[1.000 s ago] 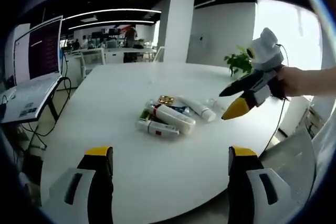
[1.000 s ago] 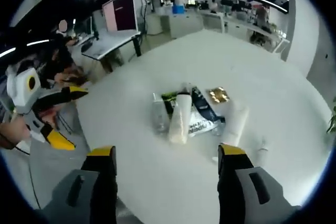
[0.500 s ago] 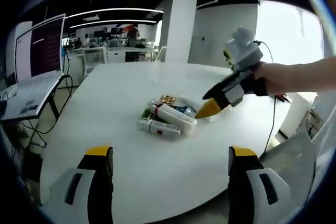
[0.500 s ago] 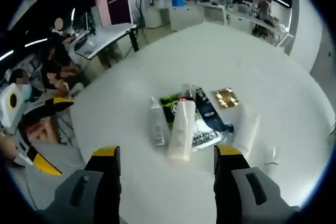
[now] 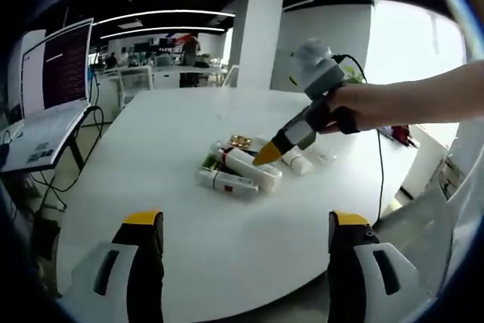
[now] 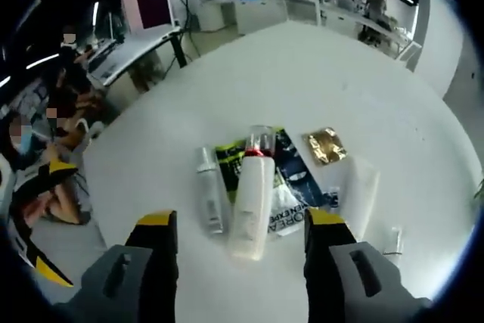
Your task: Arrange the skincare products in the storage area until every visible bottle or jar stands upright without overlapping.
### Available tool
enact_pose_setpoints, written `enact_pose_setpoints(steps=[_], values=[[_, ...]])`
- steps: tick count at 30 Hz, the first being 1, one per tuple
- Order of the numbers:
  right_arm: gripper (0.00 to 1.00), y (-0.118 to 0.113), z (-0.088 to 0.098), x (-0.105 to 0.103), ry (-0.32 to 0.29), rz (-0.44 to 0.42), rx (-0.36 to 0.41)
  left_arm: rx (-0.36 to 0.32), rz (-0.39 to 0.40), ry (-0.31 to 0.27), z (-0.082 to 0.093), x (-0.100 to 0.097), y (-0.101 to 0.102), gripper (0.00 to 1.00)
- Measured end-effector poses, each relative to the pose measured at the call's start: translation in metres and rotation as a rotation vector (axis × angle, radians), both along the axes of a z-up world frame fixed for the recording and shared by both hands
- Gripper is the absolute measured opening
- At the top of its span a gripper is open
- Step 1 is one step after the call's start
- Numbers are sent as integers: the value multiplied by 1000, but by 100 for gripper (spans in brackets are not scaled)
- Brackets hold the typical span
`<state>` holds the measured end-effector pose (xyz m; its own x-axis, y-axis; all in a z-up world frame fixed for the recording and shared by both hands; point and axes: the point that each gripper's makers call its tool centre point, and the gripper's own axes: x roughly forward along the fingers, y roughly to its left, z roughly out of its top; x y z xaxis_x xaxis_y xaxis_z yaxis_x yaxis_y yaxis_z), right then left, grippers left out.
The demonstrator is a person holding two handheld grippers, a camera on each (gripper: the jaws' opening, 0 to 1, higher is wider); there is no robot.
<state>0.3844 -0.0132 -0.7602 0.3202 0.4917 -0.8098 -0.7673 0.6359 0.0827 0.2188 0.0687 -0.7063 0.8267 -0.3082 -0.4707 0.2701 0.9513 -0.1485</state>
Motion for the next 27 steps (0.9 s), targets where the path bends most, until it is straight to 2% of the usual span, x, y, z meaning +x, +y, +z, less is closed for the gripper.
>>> enact_pose_setpoints(steps=[6, 10, 13, 16, 20, 22, 24, 27], values=[[61, -4, -9, 1, 22, -28, -27, -12, 1, 6, -1, 0, 0, 84], [59, 7, -16, 6, 26, -27, -40, -23, 13, 13, -3, 1, 3, 84], [57, 12, -12, 7, 33, -32, -43, -30, 18, 20, -4, 1, 4, 84], [54, 16, -15, 16, 16, -38, -80, -33, 18, 26, -4, 0, 3, 84], [51, 22, -19, 21, 42, -38, -94, -29, 16, 28, -5, -1, 3, 83], [48, 28, -23, 32, 55, -20, -113, -31, 21, 28, -5, -1, 4, 83], [45, 25, -24, 29, 64, -9, -139, -32, 29, 29, -5, -1, 5, 83], [46, 19, -27, 20, 97, 2, -183, -35, 31, 28, -5, 0, 6, 83]])
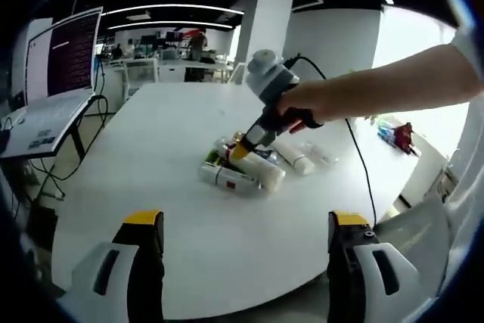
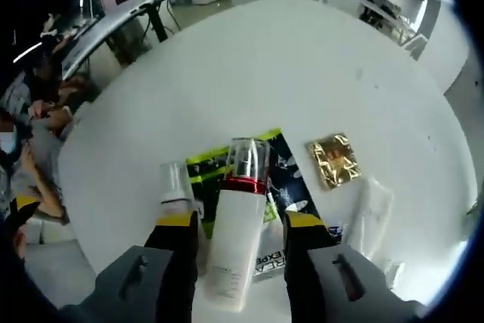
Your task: Arrange the skincare products in the storage area until every visible bottle or jar stands upright without overlapping.
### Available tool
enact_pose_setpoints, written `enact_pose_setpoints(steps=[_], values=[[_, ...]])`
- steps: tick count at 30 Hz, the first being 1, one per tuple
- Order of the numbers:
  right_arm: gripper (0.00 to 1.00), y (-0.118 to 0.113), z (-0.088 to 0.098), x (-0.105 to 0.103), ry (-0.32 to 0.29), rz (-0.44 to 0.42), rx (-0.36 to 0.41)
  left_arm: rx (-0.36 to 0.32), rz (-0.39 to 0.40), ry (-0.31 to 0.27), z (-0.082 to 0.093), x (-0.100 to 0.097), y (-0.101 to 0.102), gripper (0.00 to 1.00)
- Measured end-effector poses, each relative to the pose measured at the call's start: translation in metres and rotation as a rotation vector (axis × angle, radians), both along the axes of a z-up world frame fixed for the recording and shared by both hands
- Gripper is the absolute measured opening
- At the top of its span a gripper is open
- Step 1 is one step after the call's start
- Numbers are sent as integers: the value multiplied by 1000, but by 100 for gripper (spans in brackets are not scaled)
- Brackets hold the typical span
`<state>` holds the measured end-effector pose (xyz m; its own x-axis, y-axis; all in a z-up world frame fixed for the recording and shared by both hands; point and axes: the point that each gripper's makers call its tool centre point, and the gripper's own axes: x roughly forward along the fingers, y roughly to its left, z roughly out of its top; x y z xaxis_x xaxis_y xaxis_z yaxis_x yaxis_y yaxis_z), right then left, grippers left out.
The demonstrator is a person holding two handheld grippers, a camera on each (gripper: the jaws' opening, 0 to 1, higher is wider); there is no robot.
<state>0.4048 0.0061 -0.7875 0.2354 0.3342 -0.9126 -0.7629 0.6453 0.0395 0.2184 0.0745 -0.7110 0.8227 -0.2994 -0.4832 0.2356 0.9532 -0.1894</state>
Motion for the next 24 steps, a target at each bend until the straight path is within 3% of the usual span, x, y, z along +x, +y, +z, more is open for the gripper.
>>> enact_pose_setpoints(steps=[8, 11, 15, 22, 24], values=[[41, 3, -18, 0, 42, 28, -70, -6, 0, 0, 1, 1, -1, 84], [32, -1, -20, 0, 29, 57, -96, -11, 4, -2, 1, 0, -1, 83], [33, 1, -27, 3, 37, 50, -105, -19, 13, -5, 2, 0, 0, 83], [33, 5, -34, -1, 31, 222, -174, -18, 22, -10, 2, 0, 2, 83], [33, 7, -38, 3, 38, 231, -187, -21, 28, -15, 3, 2, 3, 83]])
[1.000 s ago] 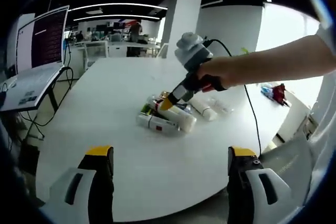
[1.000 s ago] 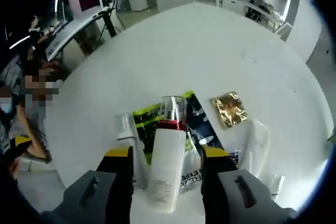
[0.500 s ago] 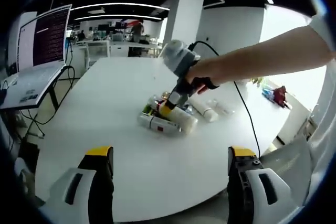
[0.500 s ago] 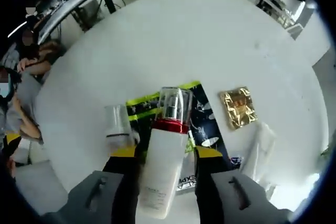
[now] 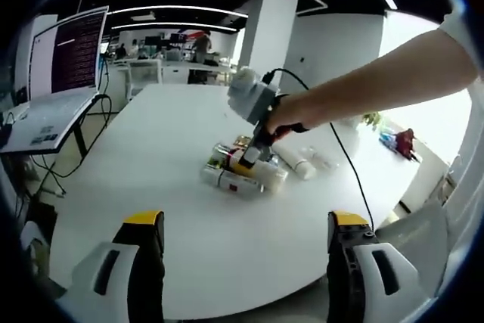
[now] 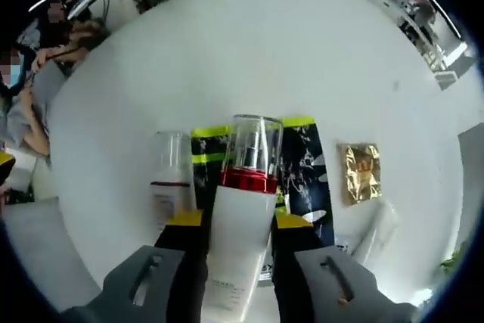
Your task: Arrange the skincare products in the storage area until every visible bottle or jar stands upright without overlapping.
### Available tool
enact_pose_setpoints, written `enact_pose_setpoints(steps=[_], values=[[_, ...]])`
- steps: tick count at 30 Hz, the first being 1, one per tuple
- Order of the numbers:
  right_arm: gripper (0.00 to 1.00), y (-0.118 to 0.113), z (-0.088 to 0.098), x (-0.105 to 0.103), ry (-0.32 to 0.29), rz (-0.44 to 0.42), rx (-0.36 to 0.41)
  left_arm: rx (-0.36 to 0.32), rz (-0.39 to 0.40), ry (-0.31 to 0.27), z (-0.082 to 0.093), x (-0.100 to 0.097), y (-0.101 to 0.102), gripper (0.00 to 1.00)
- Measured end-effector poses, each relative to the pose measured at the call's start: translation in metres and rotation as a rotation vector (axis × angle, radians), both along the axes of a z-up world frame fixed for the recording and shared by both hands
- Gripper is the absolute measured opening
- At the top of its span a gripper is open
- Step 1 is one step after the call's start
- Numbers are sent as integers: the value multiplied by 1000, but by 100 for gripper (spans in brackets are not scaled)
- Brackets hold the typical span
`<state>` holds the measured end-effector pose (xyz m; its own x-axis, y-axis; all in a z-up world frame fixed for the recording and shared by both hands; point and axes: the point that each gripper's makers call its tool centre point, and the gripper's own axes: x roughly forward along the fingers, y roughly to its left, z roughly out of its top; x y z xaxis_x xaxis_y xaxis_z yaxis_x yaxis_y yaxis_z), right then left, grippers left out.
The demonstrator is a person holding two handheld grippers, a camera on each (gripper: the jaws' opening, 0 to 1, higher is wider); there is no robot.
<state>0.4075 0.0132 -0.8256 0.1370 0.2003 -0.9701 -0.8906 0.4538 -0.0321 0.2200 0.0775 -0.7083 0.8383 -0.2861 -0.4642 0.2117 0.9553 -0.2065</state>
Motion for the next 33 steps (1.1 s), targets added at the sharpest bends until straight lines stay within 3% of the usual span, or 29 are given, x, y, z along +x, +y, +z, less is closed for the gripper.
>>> enact_pose_setpoints(steps=[5, 7, 12, 17, 21, 23, 30, 33], values=[[32, -1, -4, 3, 3, -25, 12, 4, 3, 1, 0, 0, 1, 83], [30, -1, -4, 6, -1, -72, 44, 4, 6, 1, 0, 0, 1, 83], [29, -2, -2, 1, -7, -84, 126, -2, 9, -1, 1, 1, 1, 83], [28, -3, 0, 2, 27, -130, 217, 8, -8, 9, 0, 0, -3, 83], [27, -16, 22, -6, -25, -108, 273, 13, -8, 15, -2, 1, -1, 83], [27, -17, 26, 2, -51, -119, 318, 11, -12, 16, -2, 2, -2, 83], [27, -39, 57, -17, -104, -171, 464, 48, -62, 25, -5, 2, -11, 83], [27, -44, 71, -28, -141, -175, 519, 18, -84, 13, 0, 4, -12, 83]])
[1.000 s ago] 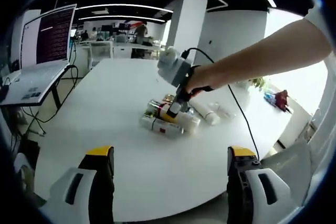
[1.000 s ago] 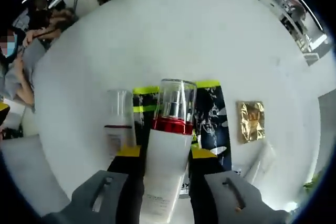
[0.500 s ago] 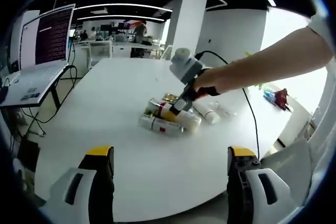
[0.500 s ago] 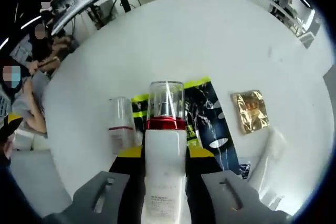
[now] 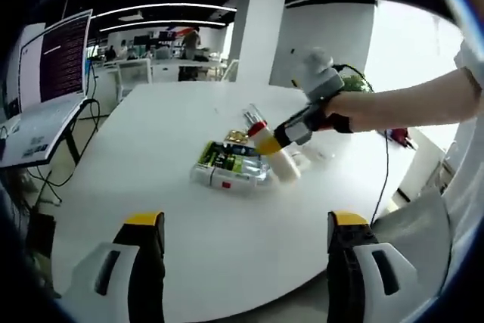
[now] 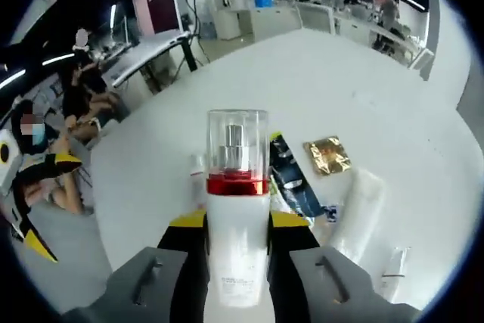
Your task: Arrange the skincare products in the storage area until every visible bottle or jar stands upright without overlapping.
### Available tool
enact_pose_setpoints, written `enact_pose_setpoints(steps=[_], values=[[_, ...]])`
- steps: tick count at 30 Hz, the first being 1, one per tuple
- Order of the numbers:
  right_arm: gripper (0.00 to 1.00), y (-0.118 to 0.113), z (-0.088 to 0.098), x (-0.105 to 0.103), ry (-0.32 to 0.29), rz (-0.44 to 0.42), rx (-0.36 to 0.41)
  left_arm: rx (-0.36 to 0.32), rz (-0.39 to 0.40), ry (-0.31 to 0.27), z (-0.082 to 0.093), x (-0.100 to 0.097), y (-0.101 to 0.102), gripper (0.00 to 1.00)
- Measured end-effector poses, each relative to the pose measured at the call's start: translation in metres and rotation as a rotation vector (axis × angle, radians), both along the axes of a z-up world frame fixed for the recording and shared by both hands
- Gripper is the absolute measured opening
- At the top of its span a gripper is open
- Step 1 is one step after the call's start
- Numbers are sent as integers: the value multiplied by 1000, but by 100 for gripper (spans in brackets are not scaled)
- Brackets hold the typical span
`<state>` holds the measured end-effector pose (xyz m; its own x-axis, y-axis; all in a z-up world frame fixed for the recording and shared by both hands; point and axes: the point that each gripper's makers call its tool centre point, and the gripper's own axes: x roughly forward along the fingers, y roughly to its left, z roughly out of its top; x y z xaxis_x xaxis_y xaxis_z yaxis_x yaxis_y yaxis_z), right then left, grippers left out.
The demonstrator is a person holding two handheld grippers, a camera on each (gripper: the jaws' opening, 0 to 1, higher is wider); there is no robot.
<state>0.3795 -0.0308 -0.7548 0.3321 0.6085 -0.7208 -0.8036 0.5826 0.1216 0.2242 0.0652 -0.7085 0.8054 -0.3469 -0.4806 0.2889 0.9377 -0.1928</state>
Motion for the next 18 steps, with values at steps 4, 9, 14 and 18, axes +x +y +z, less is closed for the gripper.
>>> enact_pose_setpoints(steps=[4, 9, 14, 18], values=[[27, -6, 21, -24, -36, -15, 70, -114, 33, -7, 11, 2, 1, 81], [27, -5, 48, -50, -74, -33, 169, -138, 14, -11, 24, -2, -10, 81], [27, -6, 62, -70, -98, -49, 228, -268, -36, -121, 60, 2, -32, 88], [27, -10, 73, -84, -129, -61, 240, -237, -90, -142, 74, 3, -44, 87]])
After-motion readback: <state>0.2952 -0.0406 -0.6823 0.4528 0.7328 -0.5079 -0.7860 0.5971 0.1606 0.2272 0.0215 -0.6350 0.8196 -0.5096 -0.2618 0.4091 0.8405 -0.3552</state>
